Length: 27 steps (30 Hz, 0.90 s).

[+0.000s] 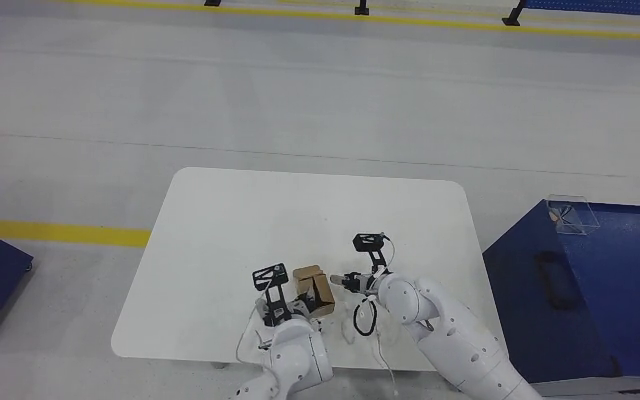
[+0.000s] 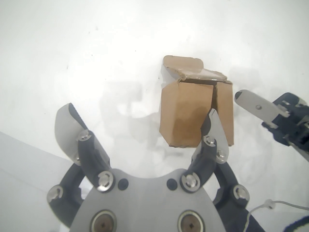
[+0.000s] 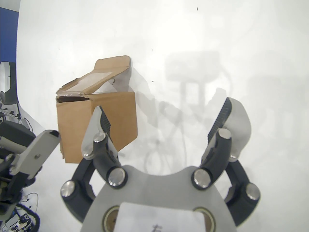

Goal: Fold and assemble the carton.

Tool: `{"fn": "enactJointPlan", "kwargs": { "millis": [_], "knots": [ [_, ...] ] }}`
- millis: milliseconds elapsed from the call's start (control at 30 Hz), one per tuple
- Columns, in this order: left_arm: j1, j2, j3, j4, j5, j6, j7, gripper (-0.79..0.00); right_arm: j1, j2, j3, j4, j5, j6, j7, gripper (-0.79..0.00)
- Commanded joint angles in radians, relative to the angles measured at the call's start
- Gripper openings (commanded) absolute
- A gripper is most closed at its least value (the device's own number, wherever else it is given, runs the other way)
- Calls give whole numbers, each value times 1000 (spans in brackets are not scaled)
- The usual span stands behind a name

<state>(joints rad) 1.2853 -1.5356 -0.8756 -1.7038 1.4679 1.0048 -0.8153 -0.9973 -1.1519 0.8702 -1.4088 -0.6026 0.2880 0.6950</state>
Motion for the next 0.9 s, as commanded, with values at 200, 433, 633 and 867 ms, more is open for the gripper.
{"fn": "enactJointPlan", "kwargs": {
  "millis": [200, 433, 633, 867],
  "knots": [
    [111, -11, -155, -190, -12, 8, 8, 0, 72, -35, -54, 96, 4, -42, -10, 0],
    [149, -39, -174, -194, 5, 8, 8, 0, 196, -104, -168, 204, 12, -51, -11, 0],
    [173, -58, -176, -196, 36, 8, 19, 0, 289, -184, -277, 314, 49, -92, -11, 0],
    [175, -79, -189, -209, 6, 8, 42, 0, 348, -253, -320, 449, 103, -191, -94, 0]
  ]
}}
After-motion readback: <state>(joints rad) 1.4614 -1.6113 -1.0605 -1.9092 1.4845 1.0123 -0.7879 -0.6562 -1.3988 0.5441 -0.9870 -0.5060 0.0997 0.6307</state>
